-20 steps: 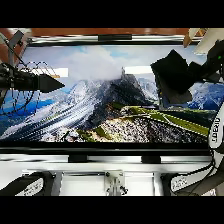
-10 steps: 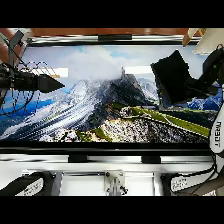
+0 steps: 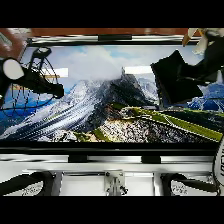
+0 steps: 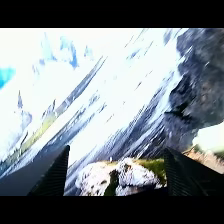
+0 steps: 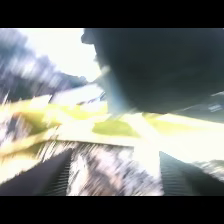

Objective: Fold the shirts.

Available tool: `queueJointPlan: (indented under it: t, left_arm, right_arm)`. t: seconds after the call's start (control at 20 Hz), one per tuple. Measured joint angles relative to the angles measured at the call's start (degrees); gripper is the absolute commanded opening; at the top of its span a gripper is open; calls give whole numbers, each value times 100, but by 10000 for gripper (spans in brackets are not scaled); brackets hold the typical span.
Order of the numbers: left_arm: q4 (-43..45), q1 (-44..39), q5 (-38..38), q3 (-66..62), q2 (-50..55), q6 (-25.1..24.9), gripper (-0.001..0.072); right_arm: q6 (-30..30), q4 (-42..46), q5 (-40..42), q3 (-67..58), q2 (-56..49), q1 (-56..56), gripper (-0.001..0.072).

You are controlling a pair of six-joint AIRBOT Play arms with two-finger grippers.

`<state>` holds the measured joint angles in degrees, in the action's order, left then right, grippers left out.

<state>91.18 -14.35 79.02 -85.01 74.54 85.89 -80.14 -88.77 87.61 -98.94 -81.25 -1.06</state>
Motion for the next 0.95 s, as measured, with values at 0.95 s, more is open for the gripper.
queueJointPlan:
  t: [0.95]
  left_arm:
    - [782, -343, 1010, -122, 660, 483, 720]
  right_arm:
    - [-7, -973, -363, 1923, 39, -1010, 674]
